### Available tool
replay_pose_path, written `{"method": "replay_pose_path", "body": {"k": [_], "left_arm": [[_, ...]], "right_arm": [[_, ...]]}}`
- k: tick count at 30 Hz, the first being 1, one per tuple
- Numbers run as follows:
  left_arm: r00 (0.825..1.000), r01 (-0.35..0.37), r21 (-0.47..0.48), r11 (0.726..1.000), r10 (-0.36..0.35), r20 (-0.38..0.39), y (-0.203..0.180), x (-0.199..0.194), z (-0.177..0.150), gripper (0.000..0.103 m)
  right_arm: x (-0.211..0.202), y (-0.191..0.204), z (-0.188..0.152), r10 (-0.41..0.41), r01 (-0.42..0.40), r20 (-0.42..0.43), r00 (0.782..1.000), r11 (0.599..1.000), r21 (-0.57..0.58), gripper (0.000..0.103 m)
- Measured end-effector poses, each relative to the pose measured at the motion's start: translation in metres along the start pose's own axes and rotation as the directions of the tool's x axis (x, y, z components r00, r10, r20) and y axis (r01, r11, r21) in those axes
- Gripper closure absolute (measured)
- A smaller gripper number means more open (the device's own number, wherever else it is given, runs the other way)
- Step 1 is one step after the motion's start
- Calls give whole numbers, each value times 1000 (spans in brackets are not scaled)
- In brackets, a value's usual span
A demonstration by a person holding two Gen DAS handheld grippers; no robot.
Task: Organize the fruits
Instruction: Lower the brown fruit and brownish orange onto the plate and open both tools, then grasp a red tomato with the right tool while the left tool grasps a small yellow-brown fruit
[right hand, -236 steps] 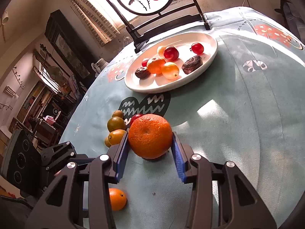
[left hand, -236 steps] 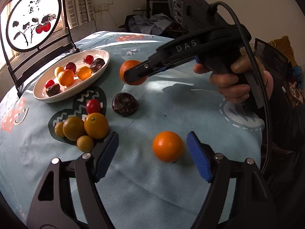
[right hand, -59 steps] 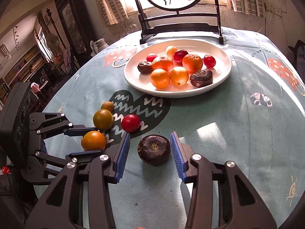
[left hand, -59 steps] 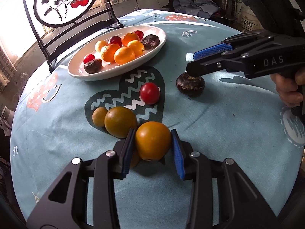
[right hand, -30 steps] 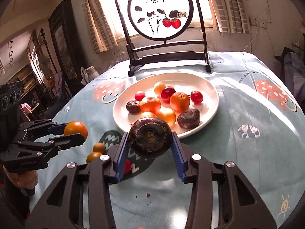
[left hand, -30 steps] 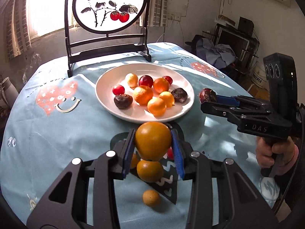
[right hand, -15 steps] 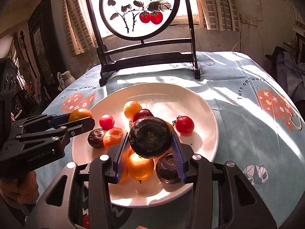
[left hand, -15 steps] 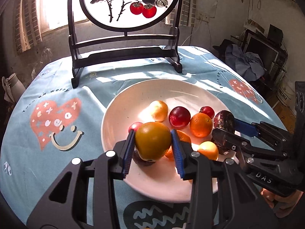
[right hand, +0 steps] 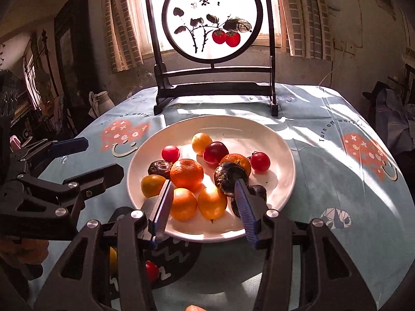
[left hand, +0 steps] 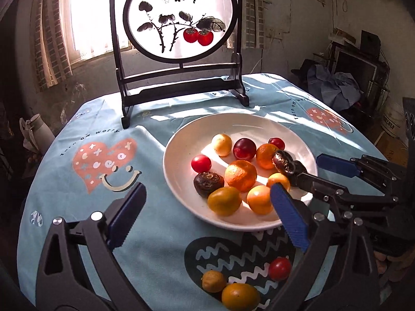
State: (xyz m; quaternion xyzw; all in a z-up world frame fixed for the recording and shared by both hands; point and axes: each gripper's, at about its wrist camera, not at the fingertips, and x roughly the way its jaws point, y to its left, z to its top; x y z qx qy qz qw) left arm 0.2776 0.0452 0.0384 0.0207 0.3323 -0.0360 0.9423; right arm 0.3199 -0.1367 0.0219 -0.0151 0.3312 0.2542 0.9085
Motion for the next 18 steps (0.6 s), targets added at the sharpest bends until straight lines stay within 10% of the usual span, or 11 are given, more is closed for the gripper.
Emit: {"method": "replay_pose_path", "body": {"k": [10,18], "left_arm": [[994,-100,-35,994,101,28,30,-42,-55,5],[989,-138,-99,986,142,40,47,-56,-62,4]], "right_arm": [[1,16,-41,173,-174,-175,969,985,8,53],[12,38,-58,142,-173,-260,955,980,-100,55]]}}
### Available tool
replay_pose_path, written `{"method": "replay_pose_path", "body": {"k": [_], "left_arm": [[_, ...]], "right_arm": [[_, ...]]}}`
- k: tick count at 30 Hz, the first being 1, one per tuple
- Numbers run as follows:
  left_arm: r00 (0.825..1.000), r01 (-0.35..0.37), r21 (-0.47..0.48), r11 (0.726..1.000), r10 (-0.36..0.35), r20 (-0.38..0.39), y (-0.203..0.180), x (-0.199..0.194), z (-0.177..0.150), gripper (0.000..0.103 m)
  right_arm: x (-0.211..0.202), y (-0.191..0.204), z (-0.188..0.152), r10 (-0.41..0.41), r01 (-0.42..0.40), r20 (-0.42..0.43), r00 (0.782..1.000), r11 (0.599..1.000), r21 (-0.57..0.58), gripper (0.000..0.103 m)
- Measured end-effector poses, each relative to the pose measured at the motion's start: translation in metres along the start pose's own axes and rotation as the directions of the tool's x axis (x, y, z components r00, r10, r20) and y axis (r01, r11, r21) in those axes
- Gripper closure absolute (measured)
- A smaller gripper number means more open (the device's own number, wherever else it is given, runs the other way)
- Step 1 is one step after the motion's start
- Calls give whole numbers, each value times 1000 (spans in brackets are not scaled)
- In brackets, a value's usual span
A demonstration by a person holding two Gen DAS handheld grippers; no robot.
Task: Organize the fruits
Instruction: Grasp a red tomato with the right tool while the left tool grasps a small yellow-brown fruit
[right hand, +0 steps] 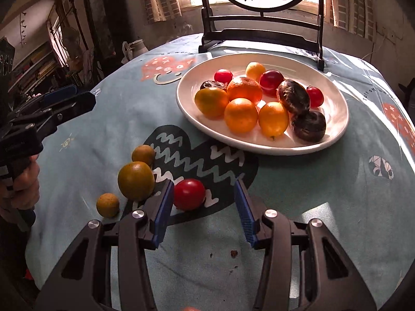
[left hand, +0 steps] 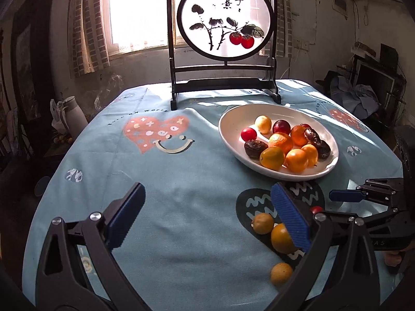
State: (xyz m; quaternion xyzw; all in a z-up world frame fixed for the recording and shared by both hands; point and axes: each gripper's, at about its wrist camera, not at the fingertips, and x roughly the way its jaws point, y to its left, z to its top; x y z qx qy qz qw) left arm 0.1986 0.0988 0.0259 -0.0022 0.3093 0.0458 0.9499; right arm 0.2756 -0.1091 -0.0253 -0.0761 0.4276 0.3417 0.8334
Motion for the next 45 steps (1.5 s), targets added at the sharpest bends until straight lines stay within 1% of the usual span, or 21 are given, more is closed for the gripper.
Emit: {"method": "replay_pose_path", "body": {"k": [3,7,12,15,20,24,29,37,45], "left_arm": [[1000,5,-14,1000,-6,-14,3,2,0,4],[1000,-5,-8,1000,5,-16,2,4,0,4],[1000,-2,-3,1000,2,-11,0,2,0,4],[1000,-2,-2,1000,2,-14,0,2,0,4],[1000,2,-11,1000,-2,-15,2,2,-1,4],[1000,2,-9,1000,-3,-14,1,2,-1,4],[1000,-1,-4,1000,1,-16,0,2,-2,4],[1000,-5,-8,1000,5,-20,3,3,-3,4],[1000,5,-12,1000,-5,-19,4,1,-4,4]], "right_arm": [[3,4,-3,21,-22,-19,1000,1000,-16,55],[6,12,-4,21,-22,-31,999,998,-55,56],[10,18,-4,29,-31,-30,999,997,-76,63],[13,21,-5,31,-34,-35,999,996,-86,63],[20,24,-7,11,-15,-48,999,995,-96,64],[19,25,-6,6,-10,-37,999,995,-99,65],[19,26,-6,7,-10,-33,999,995,-102,67],[18,28,-2,7,-8,-4,1000,993,-114,67],[25,33,5,17,-18,-11,1000,993,-120,67]]}}
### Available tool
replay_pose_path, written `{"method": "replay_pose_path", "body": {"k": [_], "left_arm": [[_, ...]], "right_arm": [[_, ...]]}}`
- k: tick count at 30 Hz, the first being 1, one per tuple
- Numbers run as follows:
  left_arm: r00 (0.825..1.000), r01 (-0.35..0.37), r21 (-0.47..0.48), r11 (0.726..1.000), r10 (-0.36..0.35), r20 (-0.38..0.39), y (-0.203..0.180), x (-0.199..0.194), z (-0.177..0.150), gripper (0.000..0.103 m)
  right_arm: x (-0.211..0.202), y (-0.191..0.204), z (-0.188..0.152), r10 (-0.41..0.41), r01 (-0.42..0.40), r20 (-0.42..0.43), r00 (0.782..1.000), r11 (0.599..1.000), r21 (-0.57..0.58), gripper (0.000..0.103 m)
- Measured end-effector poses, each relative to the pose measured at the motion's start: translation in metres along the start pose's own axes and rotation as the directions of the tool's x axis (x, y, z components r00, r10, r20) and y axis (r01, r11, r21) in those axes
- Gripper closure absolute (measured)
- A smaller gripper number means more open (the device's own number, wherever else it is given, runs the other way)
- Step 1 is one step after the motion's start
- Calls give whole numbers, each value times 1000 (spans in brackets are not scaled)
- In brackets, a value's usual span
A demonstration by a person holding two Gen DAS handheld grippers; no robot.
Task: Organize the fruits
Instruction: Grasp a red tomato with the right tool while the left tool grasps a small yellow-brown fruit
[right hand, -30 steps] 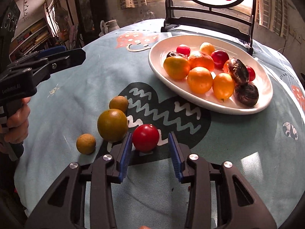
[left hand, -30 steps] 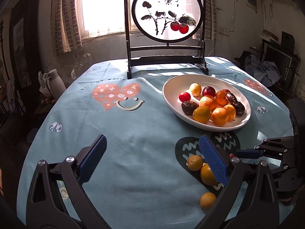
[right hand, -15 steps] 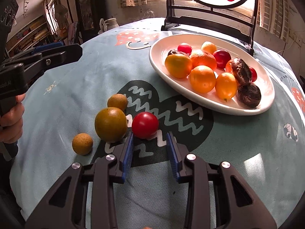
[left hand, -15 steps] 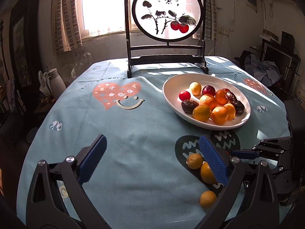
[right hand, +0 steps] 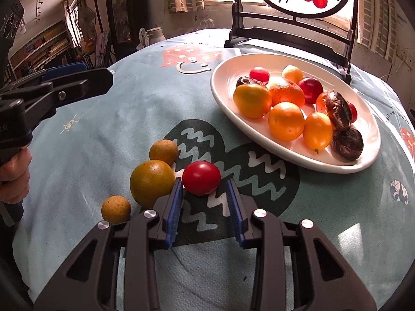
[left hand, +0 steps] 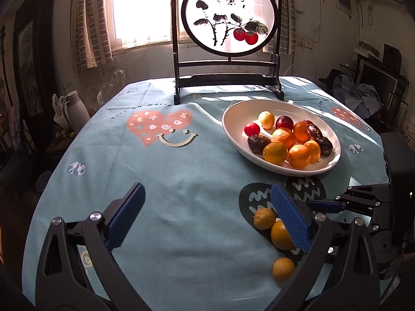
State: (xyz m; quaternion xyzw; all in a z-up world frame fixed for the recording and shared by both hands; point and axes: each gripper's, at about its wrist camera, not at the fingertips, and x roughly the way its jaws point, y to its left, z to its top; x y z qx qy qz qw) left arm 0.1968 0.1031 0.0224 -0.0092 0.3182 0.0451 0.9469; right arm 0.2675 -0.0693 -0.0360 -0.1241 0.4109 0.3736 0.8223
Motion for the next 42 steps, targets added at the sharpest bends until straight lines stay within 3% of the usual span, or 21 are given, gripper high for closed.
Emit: {"method": "replay_pose_path", "body": {"k": [13,16,19,21,23,27,30,34,37,42], "left_arm": [[1000,15,25,1000,-15,-3,-2,-5,-5,4],[994,112,78,991,-111,-20,-6,-11,-10,4],[965,262,136,955,-257,-56,-16,-17,-24,5],[940,338,181,924,-322,-110,-26,-18,-37,8],[922,382,230,895,-353,-158,-38,-18,-48,19],[915,395,311,864,-340,-218,-60,-14,-63,31],[912,395,328,858,-324,-251,-64,-9,-69,40],[905,399,328,856,-311,-289,-65,-1,-73,62],[905,400,312,862,-318,-283,-61,-1,-71,68],[897,395,287,872,-300,-324,-61,10,-70,68]], "right_arm": [[0,1,3,-10,10,5,1000,1000,13,74],[-7,-2,-1,-22,22,7,1000,999,29,74],[-14,-7,-3,-30,29,16,999,998,55,74],[-17,-9,-3,-36,35,21,999,997,65,74],[-19,-11,-3,-34,32,23,999,997,76,74],[-19,-12,-3,-39,37,17,999,996,84,74],[-16,-14,-4,-43,43,3,999,995,86,74],[-14,-15,-4,-44,45,-11,999,995,90,74],[-12,-15,-5,-41,42,-17,999,995,91,74],[-11,-15,-5,-44,45,-17,999,995,91,74]]}}
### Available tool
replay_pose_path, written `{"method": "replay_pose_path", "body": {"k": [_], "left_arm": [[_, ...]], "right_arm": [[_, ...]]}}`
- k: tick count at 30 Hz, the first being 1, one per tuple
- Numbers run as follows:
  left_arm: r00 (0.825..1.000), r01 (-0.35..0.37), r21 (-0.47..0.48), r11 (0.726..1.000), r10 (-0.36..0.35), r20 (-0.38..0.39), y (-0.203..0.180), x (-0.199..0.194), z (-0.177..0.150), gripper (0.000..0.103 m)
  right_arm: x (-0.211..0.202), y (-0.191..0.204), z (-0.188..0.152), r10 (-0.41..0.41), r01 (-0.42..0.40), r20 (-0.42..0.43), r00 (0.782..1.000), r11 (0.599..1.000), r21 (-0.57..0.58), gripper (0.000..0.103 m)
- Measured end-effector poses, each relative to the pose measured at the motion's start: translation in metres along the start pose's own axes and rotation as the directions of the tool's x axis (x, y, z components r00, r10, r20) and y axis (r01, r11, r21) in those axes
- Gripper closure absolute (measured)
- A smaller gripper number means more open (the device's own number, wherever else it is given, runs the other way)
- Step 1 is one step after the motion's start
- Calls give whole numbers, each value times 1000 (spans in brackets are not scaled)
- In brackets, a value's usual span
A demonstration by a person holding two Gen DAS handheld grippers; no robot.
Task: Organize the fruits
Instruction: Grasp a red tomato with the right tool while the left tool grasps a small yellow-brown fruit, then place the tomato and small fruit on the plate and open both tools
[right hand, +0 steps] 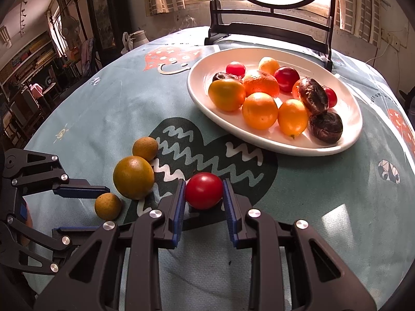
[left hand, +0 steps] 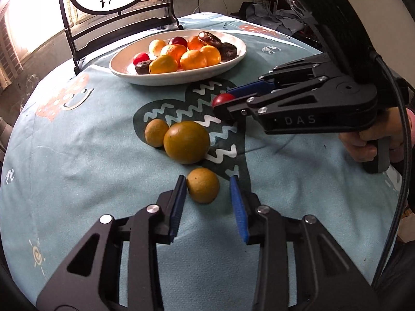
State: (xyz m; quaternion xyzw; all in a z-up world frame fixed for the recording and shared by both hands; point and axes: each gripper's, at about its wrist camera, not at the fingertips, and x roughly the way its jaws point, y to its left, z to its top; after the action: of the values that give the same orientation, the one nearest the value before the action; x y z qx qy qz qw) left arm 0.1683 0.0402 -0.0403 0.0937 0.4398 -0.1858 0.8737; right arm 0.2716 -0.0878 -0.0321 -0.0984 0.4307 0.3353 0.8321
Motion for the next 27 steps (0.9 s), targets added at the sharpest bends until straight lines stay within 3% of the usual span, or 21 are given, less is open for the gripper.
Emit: {"method": "replay_pose_path", "body": {"k": [4,9,17,22,27], "left_arm": [[1000,5,-26,1000,-6,-18,6,5,1,71],[999,-39,17,999,39,-12,-4,4,0,77],[999,-38,81,996,35,42,-12,-13,22,77],[992,-67,111,992,54,114,-8,-24,58,77],[973,-145,-15,989,145,177,24,-9,116,77]], "right_arm": [[0,-1,0,1,-1,0,1000,1000,0,74],[-8,-2,0,18,-18,18,1000,1000,0,74],[-37,-27,15,128,-146,167,978,984,102,74],[-43,-51,30,107,-159,259,960,969,188,74],[-41,-81,53,-18,-90,357,934,955,282,74]]}}
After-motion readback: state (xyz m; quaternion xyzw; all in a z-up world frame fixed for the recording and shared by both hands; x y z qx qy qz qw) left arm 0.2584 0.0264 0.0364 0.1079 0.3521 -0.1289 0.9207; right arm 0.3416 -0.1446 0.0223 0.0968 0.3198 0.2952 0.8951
